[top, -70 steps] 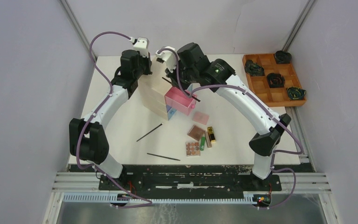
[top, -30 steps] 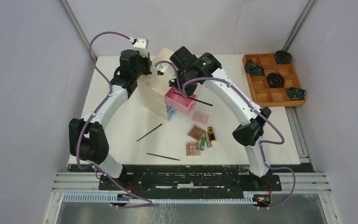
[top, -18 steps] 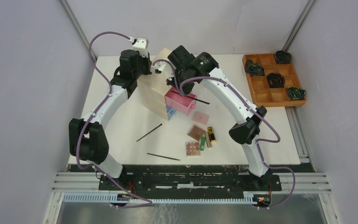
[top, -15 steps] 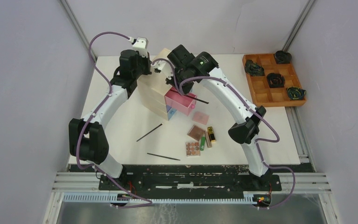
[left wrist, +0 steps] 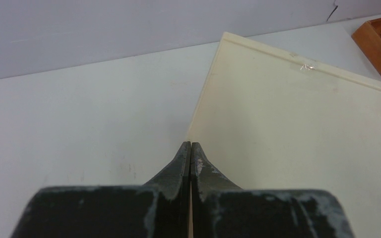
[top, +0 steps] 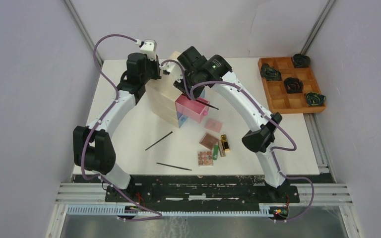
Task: Organize the makeup
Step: Place the makeup brush in the drawer.
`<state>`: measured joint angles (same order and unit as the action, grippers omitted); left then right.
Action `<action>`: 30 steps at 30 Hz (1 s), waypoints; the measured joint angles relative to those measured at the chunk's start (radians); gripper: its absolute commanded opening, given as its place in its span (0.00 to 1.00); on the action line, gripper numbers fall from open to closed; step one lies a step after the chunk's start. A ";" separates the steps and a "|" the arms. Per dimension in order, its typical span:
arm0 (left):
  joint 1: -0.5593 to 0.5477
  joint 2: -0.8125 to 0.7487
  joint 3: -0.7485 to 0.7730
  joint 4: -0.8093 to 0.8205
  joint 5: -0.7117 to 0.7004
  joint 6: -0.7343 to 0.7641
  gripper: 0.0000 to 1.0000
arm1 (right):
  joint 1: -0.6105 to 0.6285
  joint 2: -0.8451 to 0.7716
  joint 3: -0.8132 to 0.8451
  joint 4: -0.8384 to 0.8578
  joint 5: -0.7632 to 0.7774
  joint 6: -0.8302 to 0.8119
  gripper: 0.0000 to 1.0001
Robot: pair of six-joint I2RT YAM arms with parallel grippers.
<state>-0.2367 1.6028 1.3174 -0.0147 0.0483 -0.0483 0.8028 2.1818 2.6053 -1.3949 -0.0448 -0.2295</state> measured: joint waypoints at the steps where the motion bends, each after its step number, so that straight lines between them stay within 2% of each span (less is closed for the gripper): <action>1: 0.000 0.000 0.000 0.000 0.000 0.000 0.03 | 0.000 0.001 0.000 0.005 0.000 0.006 0.39; 3: 0.000 0.000 0.000 0.000 0.002 0.000 0.03 | 0.000 0.002 0.000 0.019 0.001 0.006 0.49; 8: 0.002 0.001 0.001 -0.001 0.006 0.000 0.03 | 0.000 -0.002 -0.018 0.066 0.005 0.015 0.59; 15: 0.002 0.001 0.001 -0.001 0.006 0.000 0.03 | 0.000 -0.019 -0.061 0.106 0.018 0.027 0.60; 22: 0.002 0.001 0.002 -0.002 0.006 0.000 0.03 | 0.000 -0.128 -0.147 0.151 0.027 0.050 0.60; 24: 0.002 0.002 0.004 -0.003 0.006 0.000 0.03 | 0.003 -0.170 -0.172 0.163 0.027 0.053 0.47; 27: 0.002 0.003 0.006 -0.006 0.006 0.000 0.03 | 0.008 -0.240 -0.226 0.174 0.018 0.059 0.07; 28: 0.002 0.004 0.006 -0.006 0.006 0.000 0.03 | 0.010 -0.262 -0.249 0.176 0.011 0.063 0.03; 30: 0.002 0.004 0.006 -0.006 0.006 0.000 0.03 | 0.018 -0.303 -0.294 0.177 -0.008 0.077 0.05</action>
<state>-0.2352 1.6066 1.3235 -0.0208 0.0547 -0.0486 0.8204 1.8793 2.3108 -1.2179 -0.0528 -0.1528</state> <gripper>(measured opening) 0.037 0.056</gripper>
